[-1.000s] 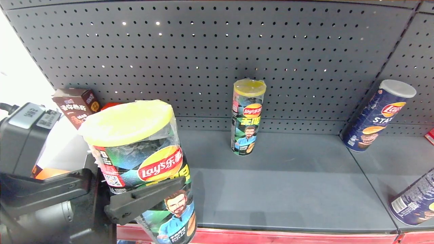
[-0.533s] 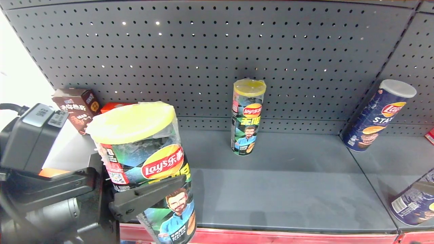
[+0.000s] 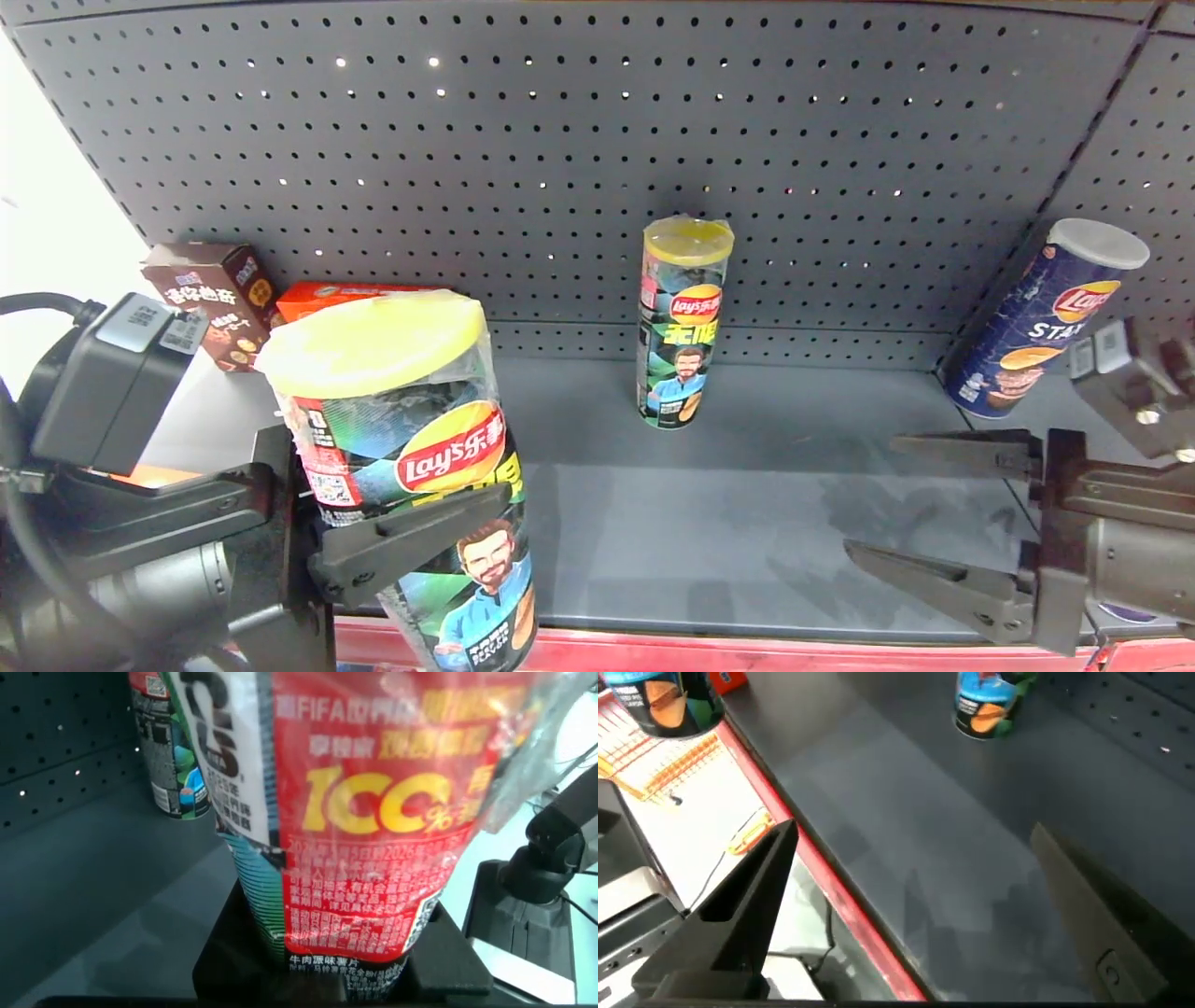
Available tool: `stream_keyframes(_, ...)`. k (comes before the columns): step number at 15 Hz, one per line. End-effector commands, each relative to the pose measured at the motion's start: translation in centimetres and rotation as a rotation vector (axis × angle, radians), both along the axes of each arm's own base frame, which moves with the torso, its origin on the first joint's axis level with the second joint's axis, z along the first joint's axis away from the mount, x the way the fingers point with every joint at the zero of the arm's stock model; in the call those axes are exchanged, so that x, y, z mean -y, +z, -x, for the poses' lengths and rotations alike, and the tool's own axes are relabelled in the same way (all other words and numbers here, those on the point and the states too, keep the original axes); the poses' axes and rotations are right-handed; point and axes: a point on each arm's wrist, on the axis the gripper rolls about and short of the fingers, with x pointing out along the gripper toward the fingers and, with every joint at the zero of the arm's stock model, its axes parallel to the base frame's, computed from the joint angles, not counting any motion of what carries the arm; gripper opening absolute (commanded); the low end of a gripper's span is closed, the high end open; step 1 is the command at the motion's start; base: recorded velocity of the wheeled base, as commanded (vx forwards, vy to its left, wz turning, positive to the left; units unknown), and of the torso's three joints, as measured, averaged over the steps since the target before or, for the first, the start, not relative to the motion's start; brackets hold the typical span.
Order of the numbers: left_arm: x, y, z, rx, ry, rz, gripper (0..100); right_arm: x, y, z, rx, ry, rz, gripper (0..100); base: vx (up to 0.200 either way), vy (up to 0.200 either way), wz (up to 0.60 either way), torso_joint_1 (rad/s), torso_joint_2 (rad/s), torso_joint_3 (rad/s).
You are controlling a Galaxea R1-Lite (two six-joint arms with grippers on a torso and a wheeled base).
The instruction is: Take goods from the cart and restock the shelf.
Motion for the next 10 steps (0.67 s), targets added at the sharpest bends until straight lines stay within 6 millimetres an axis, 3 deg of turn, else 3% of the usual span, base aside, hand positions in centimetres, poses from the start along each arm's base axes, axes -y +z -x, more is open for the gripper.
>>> stream_keyframes(1, 0.0, -0.1, 0.0, -0.003, -0.002, -0.002, 0, -2.1, -0.5, -2.2, -0.045, 0.018, 0.030, 100, 0.000, 0.000, 0.00, 0.000, 0.00, 0.000)
stream_keyframes(3, 0.0, 0.0, -0.1, -0.002, -0.009, -0.001, 0, -3.0, 0.0, -3.5, -0.040, 0.010, 0.032, 100, 0.000, 0.000, 0.00, 0.000, 0.00, 0.000)
stream_keyframes(4, 0.0, -0.1, 0.0, -0.014, -0.015, 0.006, 0, -4.1, 0.0, -5.4, -0.042, -0.035, 0.039, 100, 0.000, 0.000, 0.00, 0.000, 0.00, 0.000)
stream_keyframes(8, -0.1, 0.0, -0.2, -0.025, -0.005, 0.015, 0, -4.7, -0.5, -10.8, 0.007, -0.062, -0.069, 100, 0.000, 0.000, 0.00, 0.000, 0.00, 0.000)
stream_keyframes(10, -0.2, 0.0, -0.2, -0.026, -0.021, 0.019, 0, -4.6, -0.6, -12.4, 0.013, -0.014, -0.092, 100, 0.000, 0.000, 0.00, 0.000, 0.00, 0.000)
